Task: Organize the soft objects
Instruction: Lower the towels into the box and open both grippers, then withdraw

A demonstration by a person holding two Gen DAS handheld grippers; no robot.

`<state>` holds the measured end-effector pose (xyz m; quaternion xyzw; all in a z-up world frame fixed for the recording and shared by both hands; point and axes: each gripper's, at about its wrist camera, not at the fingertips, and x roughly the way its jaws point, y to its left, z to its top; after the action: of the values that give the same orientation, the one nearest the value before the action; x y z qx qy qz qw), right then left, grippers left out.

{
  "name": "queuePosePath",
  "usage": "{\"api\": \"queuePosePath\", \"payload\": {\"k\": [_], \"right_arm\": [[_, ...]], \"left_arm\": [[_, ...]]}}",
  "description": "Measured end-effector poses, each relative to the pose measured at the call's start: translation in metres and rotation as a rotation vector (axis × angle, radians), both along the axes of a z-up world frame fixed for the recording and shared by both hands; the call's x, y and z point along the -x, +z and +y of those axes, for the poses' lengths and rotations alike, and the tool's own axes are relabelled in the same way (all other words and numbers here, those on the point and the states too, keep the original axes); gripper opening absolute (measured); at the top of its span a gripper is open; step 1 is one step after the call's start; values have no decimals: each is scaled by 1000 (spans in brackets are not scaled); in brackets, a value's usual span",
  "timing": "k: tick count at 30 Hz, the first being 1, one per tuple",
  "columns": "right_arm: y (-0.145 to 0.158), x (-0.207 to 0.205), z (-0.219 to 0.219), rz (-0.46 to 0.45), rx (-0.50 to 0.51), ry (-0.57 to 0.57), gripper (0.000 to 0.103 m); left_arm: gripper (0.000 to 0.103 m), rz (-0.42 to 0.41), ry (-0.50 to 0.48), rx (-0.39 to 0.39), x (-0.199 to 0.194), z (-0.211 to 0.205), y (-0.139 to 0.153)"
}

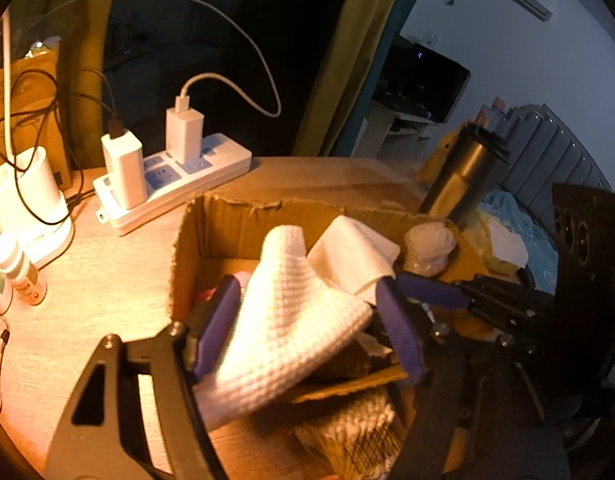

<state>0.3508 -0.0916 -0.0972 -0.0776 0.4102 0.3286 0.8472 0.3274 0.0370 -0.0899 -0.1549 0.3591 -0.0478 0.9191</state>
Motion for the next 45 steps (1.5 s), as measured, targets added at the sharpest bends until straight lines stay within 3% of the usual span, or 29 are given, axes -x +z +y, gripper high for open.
{"api": "queuePosePath", "payload": {"k": [5,11,45], "right_arm": [[13,8,-4,-28,5,-11,55],[27,22,-5,-56,14,-22,66],[53,104,-33,-123,22,-72,67]], "left_arm": [[72,-36,8,-4,11,2,14],[73,-55,13,-6,25,3,24],[74,-94,-2,-74,129,-9,45]]}}
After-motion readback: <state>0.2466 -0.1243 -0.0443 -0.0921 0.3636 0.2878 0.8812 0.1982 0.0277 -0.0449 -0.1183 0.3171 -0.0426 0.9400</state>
